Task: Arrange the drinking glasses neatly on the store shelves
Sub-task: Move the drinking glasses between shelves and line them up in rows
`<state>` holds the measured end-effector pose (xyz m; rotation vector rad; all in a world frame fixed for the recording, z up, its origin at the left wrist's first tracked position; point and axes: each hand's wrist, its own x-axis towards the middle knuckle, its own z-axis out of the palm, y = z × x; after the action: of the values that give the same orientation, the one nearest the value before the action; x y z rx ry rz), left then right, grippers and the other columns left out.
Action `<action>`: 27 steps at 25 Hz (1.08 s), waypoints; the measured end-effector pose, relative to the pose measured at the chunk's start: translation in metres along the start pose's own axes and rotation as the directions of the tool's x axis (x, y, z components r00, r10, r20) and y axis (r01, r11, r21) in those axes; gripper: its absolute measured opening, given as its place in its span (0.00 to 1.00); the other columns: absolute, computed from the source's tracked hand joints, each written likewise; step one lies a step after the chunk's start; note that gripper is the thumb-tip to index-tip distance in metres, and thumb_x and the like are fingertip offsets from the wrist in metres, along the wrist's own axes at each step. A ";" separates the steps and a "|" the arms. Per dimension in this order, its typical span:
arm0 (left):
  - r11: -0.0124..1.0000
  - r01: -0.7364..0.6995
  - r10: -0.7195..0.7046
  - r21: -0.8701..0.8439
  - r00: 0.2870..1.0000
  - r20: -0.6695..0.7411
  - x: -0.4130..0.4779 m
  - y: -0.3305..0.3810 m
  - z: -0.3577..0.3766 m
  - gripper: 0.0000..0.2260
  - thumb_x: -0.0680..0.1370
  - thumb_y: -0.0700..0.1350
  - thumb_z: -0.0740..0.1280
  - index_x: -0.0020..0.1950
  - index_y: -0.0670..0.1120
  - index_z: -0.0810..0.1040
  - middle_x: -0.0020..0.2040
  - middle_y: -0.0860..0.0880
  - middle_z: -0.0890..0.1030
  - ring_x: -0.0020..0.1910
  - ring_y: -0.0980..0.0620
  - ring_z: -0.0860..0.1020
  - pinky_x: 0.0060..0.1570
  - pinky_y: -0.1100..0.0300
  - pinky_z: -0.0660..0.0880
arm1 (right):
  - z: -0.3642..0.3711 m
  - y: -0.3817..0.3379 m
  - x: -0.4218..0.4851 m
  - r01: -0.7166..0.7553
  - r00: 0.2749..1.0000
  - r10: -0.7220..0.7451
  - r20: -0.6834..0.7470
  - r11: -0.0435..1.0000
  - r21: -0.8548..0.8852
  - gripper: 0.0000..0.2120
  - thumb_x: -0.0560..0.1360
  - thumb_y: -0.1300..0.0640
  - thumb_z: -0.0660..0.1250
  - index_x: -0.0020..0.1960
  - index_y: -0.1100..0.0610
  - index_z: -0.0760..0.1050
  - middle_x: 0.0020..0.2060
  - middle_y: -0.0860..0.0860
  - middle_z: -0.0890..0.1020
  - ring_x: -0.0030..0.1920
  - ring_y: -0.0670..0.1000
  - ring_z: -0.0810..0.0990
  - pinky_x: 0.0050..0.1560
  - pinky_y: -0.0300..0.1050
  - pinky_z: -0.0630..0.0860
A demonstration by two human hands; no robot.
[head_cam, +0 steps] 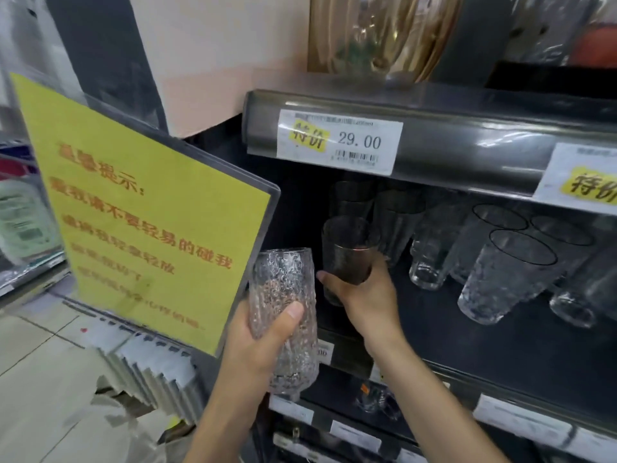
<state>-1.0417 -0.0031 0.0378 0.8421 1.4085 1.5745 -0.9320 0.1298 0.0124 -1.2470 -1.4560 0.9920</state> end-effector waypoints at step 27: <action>0.990 -0.052 0.084 -0.128 0.963 0.258 0.027 -0.020 -0.052 0.20 0.69 0.56 0.77 0.59 0.55 0.78 0.50 0.61 0.85 0.49 0.63 0.83 0.40 0.75 0.76 | 0.051 -0.001 0.004 -0.007 0.975 -0.008 -0.220 0.998 -0.070 0.30 0.73 0.48 0.74 0.71 0.49 0.68 0.55 0.43 0.79 0.53 0.42 0.76 0.54 0.37 0.71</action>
<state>-1.0961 -0.0004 0.0095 0.9952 1.0958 1.5190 -0.9820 0.1339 0.0022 -1.3617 -1.3271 0.7803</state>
